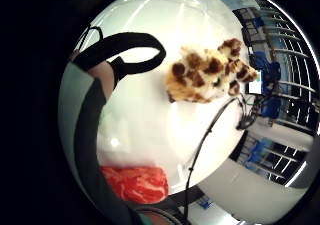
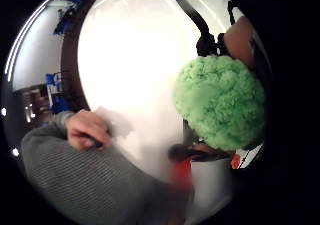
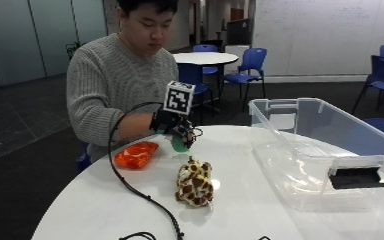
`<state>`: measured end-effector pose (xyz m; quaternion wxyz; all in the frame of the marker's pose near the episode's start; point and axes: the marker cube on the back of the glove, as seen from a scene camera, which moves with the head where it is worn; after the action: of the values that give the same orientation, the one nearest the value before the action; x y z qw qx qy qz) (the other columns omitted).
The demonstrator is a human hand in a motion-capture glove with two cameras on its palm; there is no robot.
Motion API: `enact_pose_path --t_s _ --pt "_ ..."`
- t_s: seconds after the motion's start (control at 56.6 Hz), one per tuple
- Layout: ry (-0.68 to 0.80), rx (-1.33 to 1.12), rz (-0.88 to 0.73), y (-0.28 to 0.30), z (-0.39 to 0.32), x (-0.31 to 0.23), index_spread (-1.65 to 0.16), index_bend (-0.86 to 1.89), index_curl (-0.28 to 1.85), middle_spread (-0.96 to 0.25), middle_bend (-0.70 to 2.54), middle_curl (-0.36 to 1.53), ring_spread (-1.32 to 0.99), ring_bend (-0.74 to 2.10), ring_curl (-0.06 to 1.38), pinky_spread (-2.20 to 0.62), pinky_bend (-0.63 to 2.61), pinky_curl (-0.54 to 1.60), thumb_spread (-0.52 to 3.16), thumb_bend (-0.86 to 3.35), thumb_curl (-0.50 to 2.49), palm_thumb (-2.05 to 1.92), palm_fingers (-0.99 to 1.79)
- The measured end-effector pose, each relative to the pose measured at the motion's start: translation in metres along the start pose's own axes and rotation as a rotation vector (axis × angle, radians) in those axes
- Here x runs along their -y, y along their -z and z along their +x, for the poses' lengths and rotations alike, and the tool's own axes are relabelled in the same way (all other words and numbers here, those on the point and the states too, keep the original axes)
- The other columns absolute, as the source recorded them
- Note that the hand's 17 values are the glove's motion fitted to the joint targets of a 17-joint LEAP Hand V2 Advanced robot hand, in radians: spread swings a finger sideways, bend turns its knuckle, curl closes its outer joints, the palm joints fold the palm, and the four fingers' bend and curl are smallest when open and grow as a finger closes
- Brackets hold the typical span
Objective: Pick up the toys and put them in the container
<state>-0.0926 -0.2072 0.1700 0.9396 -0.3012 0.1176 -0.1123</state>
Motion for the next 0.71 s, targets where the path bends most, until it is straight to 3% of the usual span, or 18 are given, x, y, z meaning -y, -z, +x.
enact_pose_path --t_s 0.124,0.212,0.3,0.477,0.565,0.618,0.706 --pt "-0.037 -0.051 0.089 0.062 0.020 -0.001 -0.39 0.20 0.41 -0.31 0.66 0.51 -0.50 0.92 0.36 -0.33 0.65 0.33 1.27 0.02 0.43 0.55 0.83" --pt "0.183 -0.119 0.168 0.118 0.046 -0.008 -0.39 0.19 0.43 -0.31 0.65 0.51 -0.50 0.91 0.36 -0.33 0.65 0.33 1.25 0.01 0.45 0.56 0.81" --pt "-0.040 -0.046 0.231 0.161 0.042 -0.002 -0.39 0.19 0.45 -0.31 0.65 0.52 -0.51 0.91 0.36 -0.33 0.64 0.33 1.24 0.00 0.46 0.58 0.81" --pt "-0.064 -0.036 0.246 0.196 0.044 0.006 -0.39 0.19 0.48 -0.30 0.64 0.54 -0.51 0.91 0.37 -0.33 0.64 0.33 1.22 -0.01 0.49 0.59 0.80" --pt "0.003 0.030 0.243 0.206 0.032 0.021 -0.39 0.19 0.50 -0.30 0.64 0.55 -0.51 0.91 0.38 -0.33 0.65 0.34 1.21 -0.01 0.50 0.59 0.79" --pt "0.059 -0.008 0.243 0.214 0.035 0.041 -0.39 0.19 0.51 -0.30 0.64 0.55 -0.52 0.90 0.38 -0.33 0.65 0.34 1.21 -0.01 0.50 0.59 0.79" --pt "0.001 -0.137 0.248 0.228 0.039 0.097 -0.39 0.18 0.52 -0.30 0.64 0.56 -0.52 0.90 0.38 -0.33 0.65 0.34 1.20 -0.01 0.51 0.59 0.78"
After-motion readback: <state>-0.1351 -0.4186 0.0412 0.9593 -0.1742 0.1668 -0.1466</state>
